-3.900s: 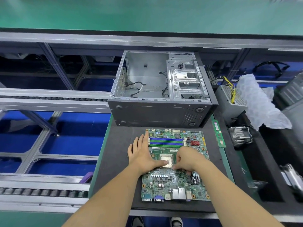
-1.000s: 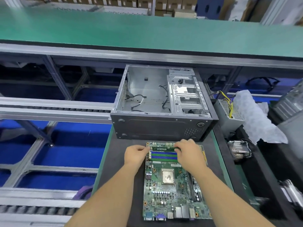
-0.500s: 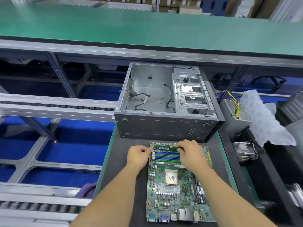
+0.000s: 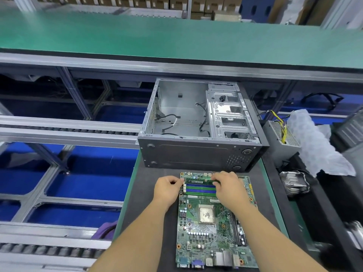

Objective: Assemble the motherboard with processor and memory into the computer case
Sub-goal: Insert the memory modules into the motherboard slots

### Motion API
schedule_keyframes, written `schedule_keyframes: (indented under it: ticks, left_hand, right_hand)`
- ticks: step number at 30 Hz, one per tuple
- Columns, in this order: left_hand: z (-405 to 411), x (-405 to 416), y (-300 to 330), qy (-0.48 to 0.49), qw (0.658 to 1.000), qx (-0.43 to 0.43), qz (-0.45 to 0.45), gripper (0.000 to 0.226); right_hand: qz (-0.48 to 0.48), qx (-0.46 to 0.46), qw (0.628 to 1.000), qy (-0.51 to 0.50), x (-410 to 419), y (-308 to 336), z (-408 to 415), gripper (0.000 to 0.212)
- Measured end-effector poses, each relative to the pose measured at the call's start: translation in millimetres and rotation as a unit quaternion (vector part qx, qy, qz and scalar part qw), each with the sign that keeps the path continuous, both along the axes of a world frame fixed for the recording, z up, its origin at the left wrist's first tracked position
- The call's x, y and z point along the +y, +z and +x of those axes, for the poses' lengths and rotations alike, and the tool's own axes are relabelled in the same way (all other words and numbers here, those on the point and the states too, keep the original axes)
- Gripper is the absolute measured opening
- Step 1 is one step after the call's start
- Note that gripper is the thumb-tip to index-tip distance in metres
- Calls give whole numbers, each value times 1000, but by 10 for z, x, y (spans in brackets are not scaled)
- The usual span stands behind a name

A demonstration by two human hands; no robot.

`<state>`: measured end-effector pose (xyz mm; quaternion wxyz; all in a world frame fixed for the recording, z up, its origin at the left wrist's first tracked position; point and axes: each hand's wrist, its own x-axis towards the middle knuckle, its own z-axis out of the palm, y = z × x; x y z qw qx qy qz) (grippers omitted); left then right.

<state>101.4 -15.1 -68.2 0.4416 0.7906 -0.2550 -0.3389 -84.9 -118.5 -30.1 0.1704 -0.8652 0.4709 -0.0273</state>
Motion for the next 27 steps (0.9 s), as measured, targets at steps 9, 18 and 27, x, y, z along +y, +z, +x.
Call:
schedule_keyframes:
  ticks: [9, 18, 27]
  left_hand:
    - [-48, 1, 44, -83, 989, -120, -1, 15]
    - [-141, 94, -62, -183, 943, -275, -30, 23]
    - [-164, 54, -101, -169, 944, -284, -5, 21]
  right_hand:
    - [-3, 21, 1000, 2, -13, 11, 6, 29]
    - [-15, 50, 998, 26, -23, -7, -10, 28]
    - [44, -23, 999, -19, -178, -45, -364, 36]
